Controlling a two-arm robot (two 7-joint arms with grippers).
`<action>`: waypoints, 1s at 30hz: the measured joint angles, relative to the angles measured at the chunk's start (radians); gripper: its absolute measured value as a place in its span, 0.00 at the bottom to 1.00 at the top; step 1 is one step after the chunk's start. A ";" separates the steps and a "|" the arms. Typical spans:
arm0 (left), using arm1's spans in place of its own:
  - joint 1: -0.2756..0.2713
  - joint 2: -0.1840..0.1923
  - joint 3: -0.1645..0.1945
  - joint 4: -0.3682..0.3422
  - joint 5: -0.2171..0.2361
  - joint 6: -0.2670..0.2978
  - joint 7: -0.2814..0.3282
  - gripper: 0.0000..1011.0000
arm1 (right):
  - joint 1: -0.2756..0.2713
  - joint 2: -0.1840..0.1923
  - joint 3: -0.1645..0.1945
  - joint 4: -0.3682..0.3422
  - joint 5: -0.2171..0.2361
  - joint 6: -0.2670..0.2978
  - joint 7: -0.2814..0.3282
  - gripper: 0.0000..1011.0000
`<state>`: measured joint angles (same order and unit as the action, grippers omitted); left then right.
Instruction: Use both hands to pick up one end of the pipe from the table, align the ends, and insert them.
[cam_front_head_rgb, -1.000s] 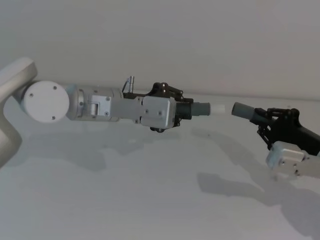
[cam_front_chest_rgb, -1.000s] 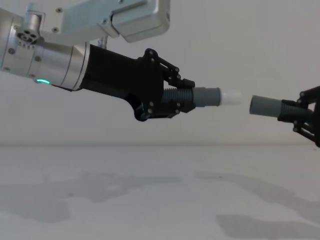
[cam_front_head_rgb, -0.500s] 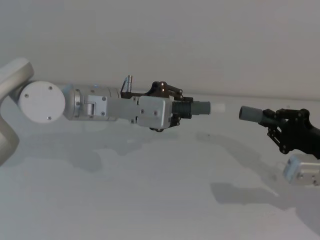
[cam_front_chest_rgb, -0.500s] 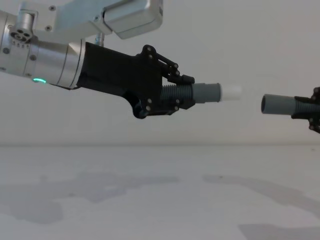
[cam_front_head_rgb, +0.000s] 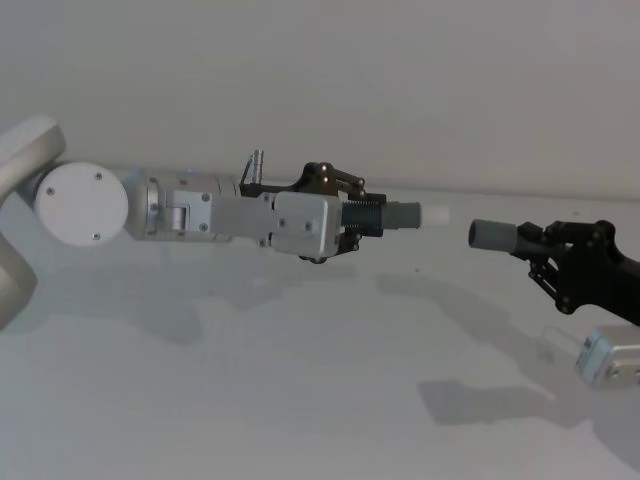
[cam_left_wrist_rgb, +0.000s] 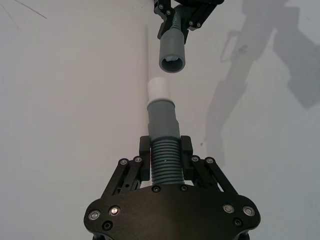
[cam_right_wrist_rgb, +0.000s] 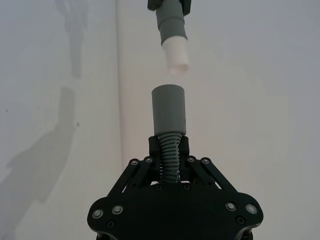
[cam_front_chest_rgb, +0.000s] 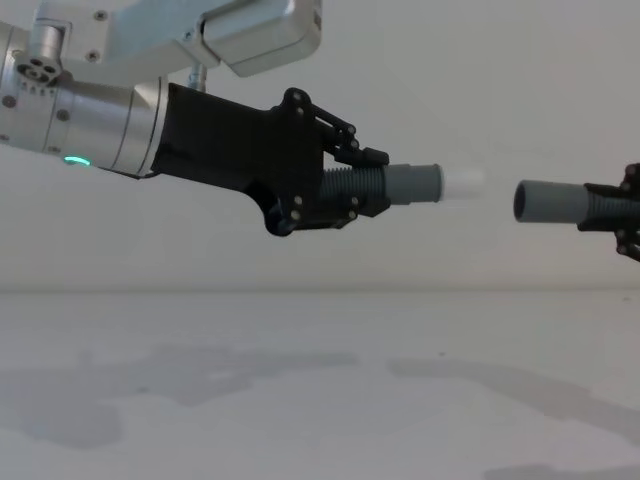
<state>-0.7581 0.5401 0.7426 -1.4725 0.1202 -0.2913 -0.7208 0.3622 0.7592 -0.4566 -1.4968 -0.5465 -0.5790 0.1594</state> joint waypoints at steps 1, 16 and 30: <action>0.000 0.000 0.000 0.000 0.000 0.000 0.000 0.33 | 0.000 -0.002 0.000 -0.001 0.000 0.000 0.001 0.17; 0.001 0.001 -0.001 0.000 -0.002 -0.003 0.000 0.32 | 0.016 -0.042 -0.001 -0.012 -0.005 0.020 0.012 0.17; 0.001 0.001 -0.001 0.000 -0.002 -0.004 0.000 0.33 | 0.025 -0.059 0.007 -0.019 -0.015 0.025 0.023 0.17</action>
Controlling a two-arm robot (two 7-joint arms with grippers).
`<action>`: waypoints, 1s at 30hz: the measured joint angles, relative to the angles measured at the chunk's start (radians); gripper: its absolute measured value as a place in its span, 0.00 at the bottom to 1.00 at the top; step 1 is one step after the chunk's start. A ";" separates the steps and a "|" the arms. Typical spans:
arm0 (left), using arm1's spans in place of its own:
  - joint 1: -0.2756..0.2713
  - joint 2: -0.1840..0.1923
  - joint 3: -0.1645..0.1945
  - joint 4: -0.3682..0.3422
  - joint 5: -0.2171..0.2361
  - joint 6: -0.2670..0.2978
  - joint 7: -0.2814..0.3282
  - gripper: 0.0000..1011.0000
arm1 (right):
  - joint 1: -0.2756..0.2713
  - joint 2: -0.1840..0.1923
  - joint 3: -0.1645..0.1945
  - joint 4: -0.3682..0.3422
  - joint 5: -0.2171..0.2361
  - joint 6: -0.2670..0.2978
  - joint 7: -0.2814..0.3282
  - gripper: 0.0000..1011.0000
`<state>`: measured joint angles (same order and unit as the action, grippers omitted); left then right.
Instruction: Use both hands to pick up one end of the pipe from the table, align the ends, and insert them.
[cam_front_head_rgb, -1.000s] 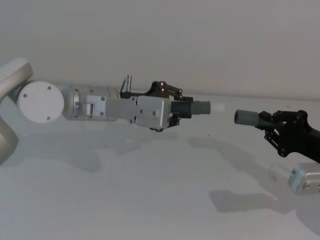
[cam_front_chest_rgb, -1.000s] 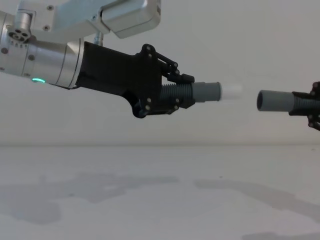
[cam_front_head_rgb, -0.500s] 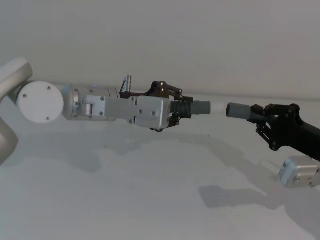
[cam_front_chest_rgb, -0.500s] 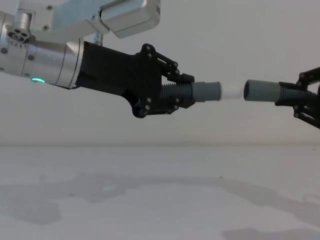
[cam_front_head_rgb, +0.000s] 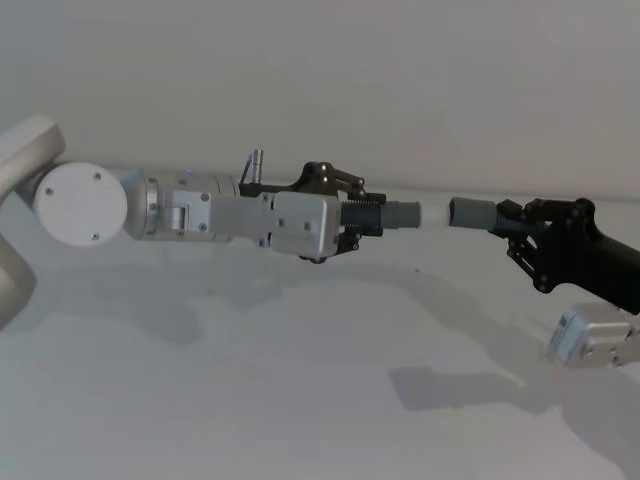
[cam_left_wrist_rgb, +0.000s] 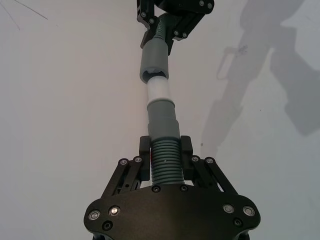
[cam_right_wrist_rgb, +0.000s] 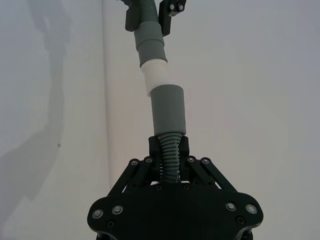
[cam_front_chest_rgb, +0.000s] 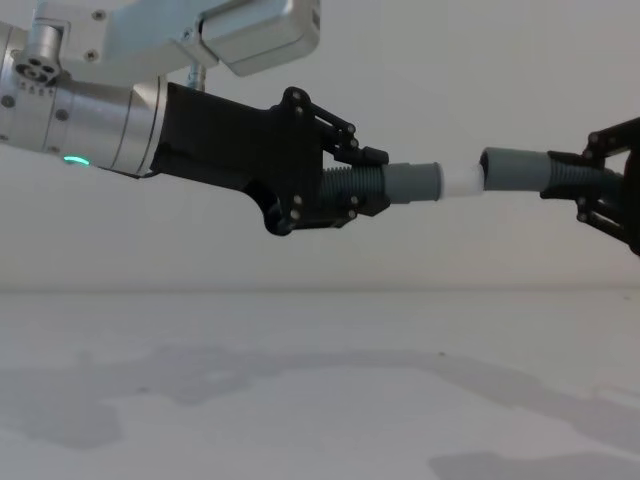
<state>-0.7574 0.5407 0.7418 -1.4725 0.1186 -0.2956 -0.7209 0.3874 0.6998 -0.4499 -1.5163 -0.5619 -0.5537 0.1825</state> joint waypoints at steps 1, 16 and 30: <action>0.000 0.000 0.000 0.000 0.000 0.000 0.000 0.33 | 0.000 0.000 0.000 0.000 -0.001 0.000 0.000 0.17; 0.000 0.001 0.000 0.000 0.000 0.000 0.000 0.32 | 0.018 -0.017 -0.008 0.014 -0.057 0.010 -0.007 0.17; 0.000 0.000 0.000 0.000 0.000 0.000 0.000 0.32 | 0.031 -0.023 -0.023 0.028 -0.105 0.018 -0.036 0.17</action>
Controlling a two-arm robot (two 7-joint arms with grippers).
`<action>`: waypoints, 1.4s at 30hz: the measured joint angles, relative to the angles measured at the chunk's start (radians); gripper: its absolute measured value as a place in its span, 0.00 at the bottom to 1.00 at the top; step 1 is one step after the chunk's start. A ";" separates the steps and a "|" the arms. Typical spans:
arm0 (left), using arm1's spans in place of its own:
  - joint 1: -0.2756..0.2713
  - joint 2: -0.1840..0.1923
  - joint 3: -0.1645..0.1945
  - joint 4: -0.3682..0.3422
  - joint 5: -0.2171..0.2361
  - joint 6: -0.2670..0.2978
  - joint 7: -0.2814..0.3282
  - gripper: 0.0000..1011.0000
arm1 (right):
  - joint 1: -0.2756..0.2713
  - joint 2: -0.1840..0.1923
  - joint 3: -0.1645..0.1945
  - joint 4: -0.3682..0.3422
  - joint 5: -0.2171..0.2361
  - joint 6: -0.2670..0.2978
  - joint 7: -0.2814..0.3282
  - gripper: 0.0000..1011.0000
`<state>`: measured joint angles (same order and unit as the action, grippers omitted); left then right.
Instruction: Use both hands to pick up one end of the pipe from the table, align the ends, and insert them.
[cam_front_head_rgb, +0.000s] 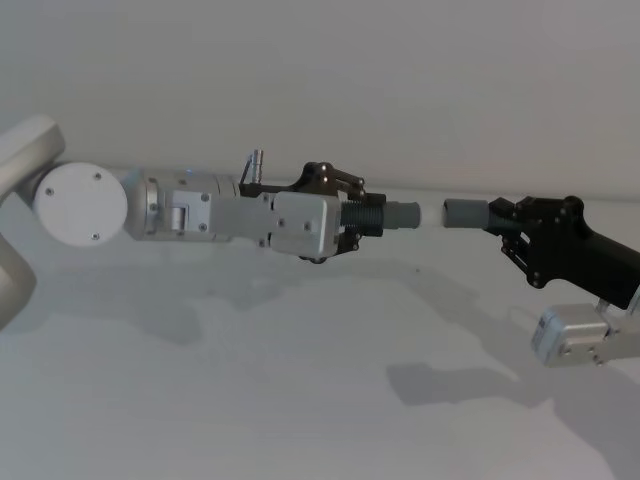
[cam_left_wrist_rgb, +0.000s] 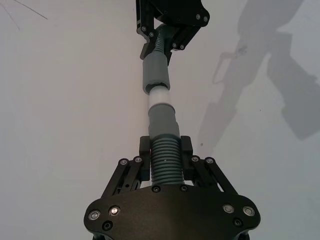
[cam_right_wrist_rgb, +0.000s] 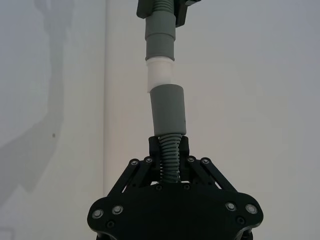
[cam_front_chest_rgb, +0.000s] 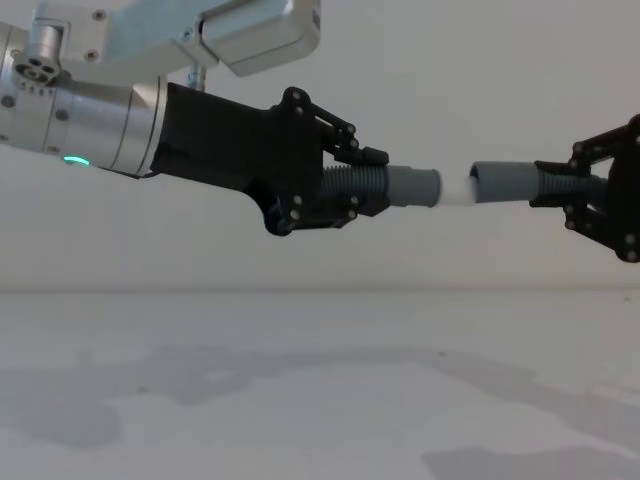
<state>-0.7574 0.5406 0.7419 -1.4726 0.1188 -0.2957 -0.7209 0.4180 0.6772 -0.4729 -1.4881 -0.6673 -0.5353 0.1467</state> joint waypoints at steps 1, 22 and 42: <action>0.000 0.000 0.000 0.000 0.000 0.000 0.000 0.32 | 0.001 0.000 -0.001 0.001 -0.002 0.000 -0.002 0.17; 0.000 -0.001 0.000 0.000 0.000 0.000 0.000 0.32 | 0.011 0.010 -0.017 0.013 -0.040 0.004 -0.040 0.17; 0.000 0.001 0.000 0.000 0.000 0.000 0.000 0.32 | 0.012 0.018 -0.031 0.006 -0.035 0.006 -0.037 0.17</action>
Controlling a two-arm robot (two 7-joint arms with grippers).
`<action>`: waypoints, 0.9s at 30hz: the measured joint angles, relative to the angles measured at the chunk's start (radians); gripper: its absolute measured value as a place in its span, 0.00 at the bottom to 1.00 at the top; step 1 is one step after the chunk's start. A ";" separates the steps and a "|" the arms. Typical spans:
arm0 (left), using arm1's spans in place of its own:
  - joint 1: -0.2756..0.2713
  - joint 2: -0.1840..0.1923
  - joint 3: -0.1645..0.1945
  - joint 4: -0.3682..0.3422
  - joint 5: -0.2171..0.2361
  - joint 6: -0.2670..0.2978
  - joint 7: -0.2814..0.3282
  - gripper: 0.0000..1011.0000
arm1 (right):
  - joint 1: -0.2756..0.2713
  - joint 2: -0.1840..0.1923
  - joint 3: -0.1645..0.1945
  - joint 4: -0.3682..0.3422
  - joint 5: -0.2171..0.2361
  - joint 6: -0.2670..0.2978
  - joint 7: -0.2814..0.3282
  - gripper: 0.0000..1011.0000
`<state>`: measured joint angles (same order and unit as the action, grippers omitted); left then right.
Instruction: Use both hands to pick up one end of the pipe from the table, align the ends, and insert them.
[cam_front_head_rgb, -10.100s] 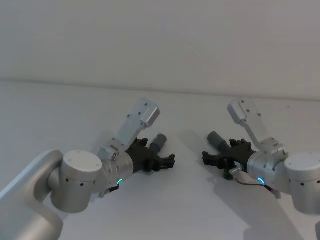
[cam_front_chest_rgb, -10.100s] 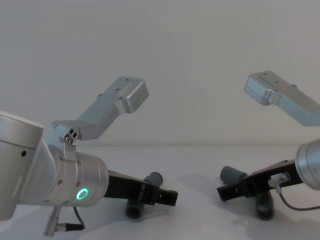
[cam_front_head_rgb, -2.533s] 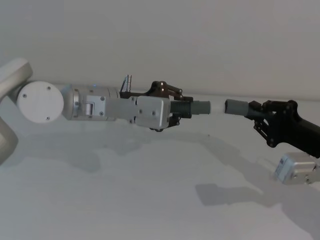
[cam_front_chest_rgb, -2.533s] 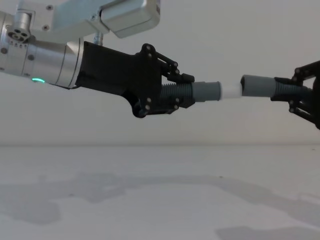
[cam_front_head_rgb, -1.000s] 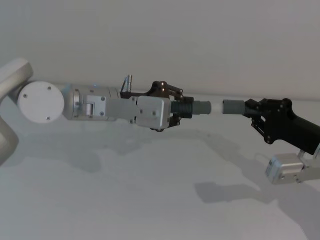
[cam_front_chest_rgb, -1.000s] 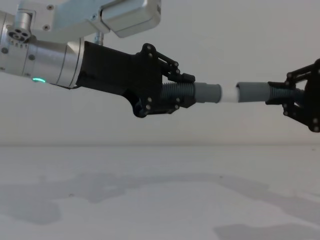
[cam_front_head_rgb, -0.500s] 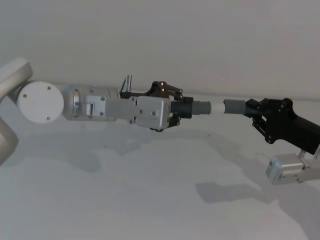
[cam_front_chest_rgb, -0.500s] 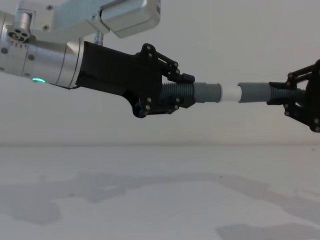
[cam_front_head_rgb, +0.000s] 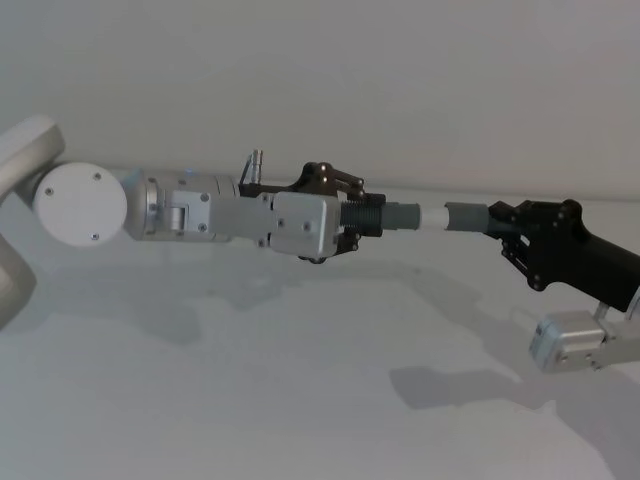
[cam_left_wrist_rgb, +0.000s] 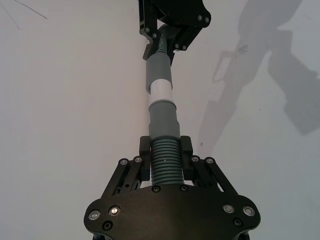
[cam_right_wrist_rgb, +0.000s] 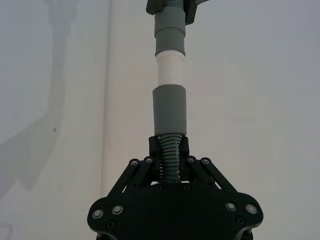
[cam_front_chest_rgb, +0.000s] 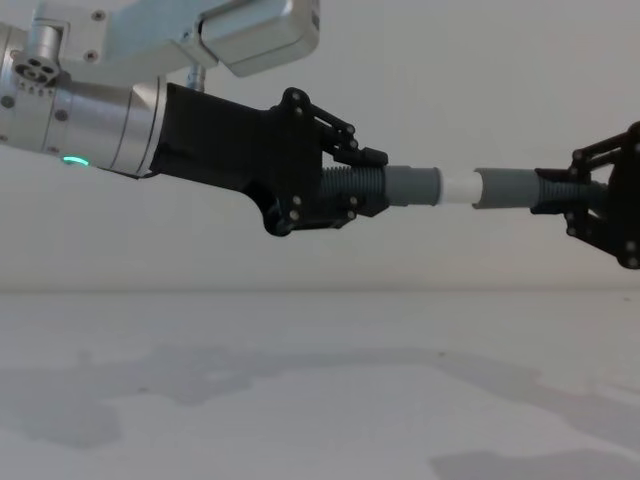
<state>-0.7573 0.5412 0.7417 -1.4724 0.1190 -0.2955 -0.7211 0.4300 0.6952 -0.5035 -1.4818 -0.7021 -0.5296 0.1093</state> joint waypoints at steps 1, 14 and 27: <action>0.000 0.000 0.000 0.000 0.000 0.000 0.000 0.32 | 0.000 0.000 -0.001 -0.002 0.003 0.000 0.002 0.17; 0.000 0.000 0.000 0.000 0.000 0.000 0.000 0.32 | -0.002 -0.009 -0.001 -0.016 0.024 0.001 0.013 0.17; 0.000 -0.001 0.000 0.000 0.000 0.000 0.000 0.32 | -0.009 -0.010 0.014 -0.029 0.042 0.000 0.025 0.17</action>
<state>-0.7574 0.5403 0.7420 -1.4727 0.1186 -0.2955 -0.7208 0.4208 0.6850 -0.4893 -1.5112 -0.6599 -0.5291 0.1345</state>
